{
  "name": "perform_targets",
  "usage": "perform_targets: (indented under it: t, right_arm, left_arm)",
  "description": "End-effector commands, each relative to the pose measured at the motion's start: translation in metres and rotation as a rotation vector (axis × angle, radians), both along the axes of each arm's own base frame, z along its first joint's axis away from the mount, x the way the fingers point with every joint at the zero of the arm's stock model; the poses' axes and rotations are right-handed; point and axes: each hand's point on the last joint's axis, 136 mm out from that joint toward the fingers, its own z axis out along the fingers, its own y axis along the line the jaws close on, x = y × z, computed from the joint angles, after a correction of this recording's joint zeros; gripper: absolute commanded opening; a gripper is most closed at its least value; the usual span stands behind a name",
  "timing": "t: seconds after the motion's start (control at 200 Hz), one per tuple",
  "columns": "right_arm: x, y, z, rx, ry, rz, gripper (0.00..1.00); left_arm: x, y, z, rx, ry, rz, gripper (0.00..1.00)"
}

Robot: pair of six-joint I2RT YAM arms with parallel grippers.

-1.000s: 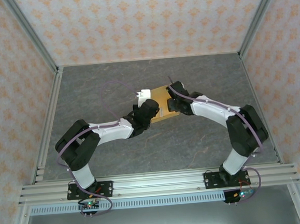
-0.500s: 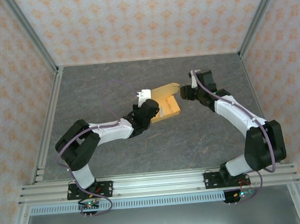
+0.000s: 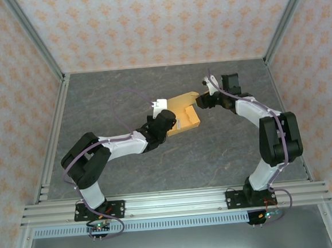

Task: Fold the paper box

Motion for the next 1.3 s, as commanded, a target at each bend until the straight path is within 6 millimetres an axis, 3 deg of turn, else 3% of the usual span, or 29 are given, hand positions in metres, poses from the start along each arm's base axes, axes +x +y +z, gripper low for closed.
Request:
perform_targets:
  t: [0.0, 0.405, 0.716, 0.921, 1.296]
  right_arm:
    - [0.014, 0.016, 0.021, 0.008, -0.129, 0.133, 0.56]
    - [0.011, 0.031, 0.005, 0.021, -0.088, 0.274, 0.45]
    - [0.008, 0.038, 0.004, 0.029, -0.081, 0.301, 0.25]
    - [0.002, 0.042, 0.005, 0.02, -0.071, 0.258, 0.12]
    - [-0.003, 0.044, 0.006, -0.057, -0.062, 0.077, 0.0]
  left_arm:
    - [-0.006, 0.011, 0.003, 0.048, -0.005, 0.025, 0.0]
    - [-0.004, 0.009, 0.003, 0.059, 0.001, 0.025, 0.0]
    - [-0.004, 0.009, 0.001, 0.062, 0.008, 0.027, 0.0]
    - [-0.002, 0.007, 0.001, 0.042, 0.014, 0.041, 0.0]
    - [0.002, 0.004, 0.004, 0.004, 0.013, 0.075, 0.0]
